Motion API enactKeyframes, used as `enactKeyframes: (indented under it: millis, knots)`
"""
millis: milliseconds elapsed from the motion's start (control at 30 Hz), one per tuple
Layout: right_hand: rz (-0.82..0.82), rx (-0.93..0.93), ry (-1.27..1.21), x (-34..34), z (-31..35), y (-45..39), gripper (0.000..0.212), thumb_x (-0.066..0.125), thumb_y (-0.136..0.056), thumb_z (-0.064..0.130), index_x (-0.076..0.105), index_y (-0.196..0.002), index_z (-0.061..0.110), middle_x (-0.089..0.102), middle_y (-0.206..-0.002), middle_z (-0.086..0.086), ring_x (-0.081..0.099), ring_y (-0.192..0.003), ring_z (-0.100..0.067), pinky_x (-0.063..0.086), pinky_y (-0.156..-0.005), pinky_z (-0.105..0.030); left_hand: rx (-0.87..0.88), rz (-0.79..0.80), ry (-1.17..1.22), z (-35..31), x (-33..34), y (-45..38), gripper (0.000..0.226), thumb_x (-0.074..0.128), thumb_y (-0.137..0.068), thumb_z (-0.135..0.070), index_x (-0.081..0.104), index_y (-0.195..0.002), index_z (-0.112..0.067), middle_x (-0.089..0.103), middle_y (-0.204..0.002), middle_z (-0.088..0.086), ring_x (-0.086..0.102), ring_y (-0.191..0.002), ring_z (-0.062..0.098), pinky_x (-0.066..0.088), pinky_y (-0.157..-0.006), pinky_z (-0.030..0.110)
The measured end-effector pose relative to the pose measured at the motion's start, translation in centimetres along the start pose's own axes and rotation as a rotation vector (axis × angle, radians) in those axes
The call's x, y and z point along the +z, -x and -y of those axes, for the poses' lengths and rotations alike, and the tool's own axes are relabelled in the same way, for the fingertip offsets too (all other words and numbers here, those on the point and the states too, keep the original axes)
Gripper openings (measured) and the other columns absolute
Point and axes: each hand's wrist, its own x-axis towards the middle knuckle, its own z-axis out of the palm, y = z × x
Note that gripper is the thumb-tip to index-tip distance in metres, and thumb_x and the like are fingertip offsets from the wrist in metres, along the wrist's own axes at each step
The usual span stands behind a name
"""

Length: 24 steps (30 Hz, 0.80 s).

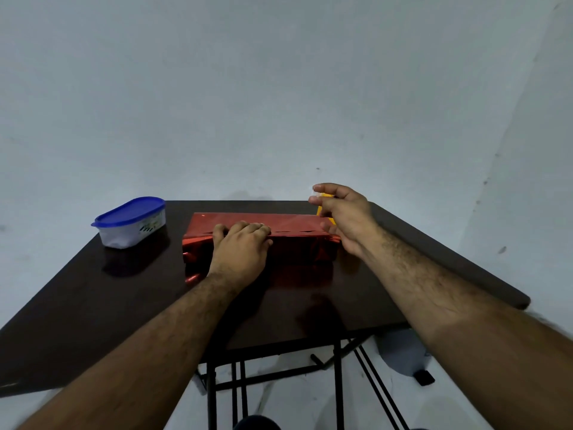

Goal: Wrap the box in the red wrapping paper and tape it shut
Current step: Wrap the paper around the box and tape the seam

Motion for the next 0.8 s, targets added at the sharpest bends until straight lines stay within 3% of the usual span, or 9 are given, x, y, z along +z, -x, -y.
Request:
enactKeyframes:
  millis: [167,333,467,600,633,800]
  knots:
    - [0.015,0.020,-0.062,0.9,-0.8,0.4,0.013,0.083,-0.087,0.022,0.080,-0.099,0.025,0.077,-0.095,0.012,0.065,-0.086,-0.010,0.056,-0.079,-0.039,0.000,0.009,-0.009,0.1,0.1,0.0,0.039,0.043,-0.109,-0.043,0.059,-0.144,-0.033,0.059,-0.150,-0.014,0.046,-0.141,0.012,0.019,-0.116,0.051]
    - [0.009,-0.032,-0.038,1.5,-0.9,0.8,0.017,0.078,-0.090,0.010,0.079,-0.100,0.023,0.080,-0.102,0.000,0.069,-0.083,-0.011,0.053,-0.079,-0.038,-0.005,0.003,-0.011,0.1,0.2,0.0,0.038,0.044,-0.109,-0.042,0.060,-0.143,-0.034,0.058,-0.150,-0.015,0.046,-0.141,0.012,0.018,-0.115,0.052]
    - [0.009,-0.022,-0.065,1.8,-0.7,1.2,0.037,0.063,-0.087,-0.009,0.078,-0.105,0.020,0.081,-0.096,0.001,0.064,-0.081,-0.012,0.049,-0.075,-0.039,-0.001,-0.002,-0.005,0.0,0.1,-0.1,0.038,0.045,-0.108,-0.041,0.061,-0.142,-0.033,0.059,-0.149,-0.014,0.047,-0.140,0.014,0.019,-0.115,0.052]
    - [0.000,0.036,-0.104,2.2,-1.1,1.2,0.009,0.081,-0.086,0.021,0.079,-0.095,0.022,0.079,-0.101,0.003,0.064,-0.091,-0.014,0.059,-0.079,-0.040,-0.008,0.004,0.008,0.0,0.1,-0.1,0.038,0.046,-0.108,-0.041,0.061,-0.141,-0.033,0.060,-0.148,-0.014,0.047,-0.140,0.014,0.018,-0.116,0.053]
    - [-0.011,0.046,-0.115,2.3,-1.2,1.0,0.010,0.084,-0.086,0.026,0.078,-0.094,0.022,0.079,-0.100,0.006,0.064,-0.094,-0.013,0.060,-0.080,-0.041,-0.010,0.003,0.020,0.0,0.0,-0.1,0.037,0.046,-0.108,-0.041,0.062,-0.141,-0.033,0.060,-0.148,-0.014,0.047,-0.140,0.013,0.017,-0.116,0.053]
    - [-0.067,0.010,-0.089,3.6,-2.4,0.5,0.007,0.082,-0.089,0.021,0.076,-0.088,0.019,0.077,-0.087,0.006,0.065,-0.077,-0.006,0.051,-0.066,-0.027,-0.017,0.024,0.058,0.1,-0.6,-0.2,0.037,0.049,-0.106,-0.043,0.064,-0.140,-0.034,0.060,-0.147,-0.016,0.046,-0.140,0.013,0.017,-0.119,0.054]
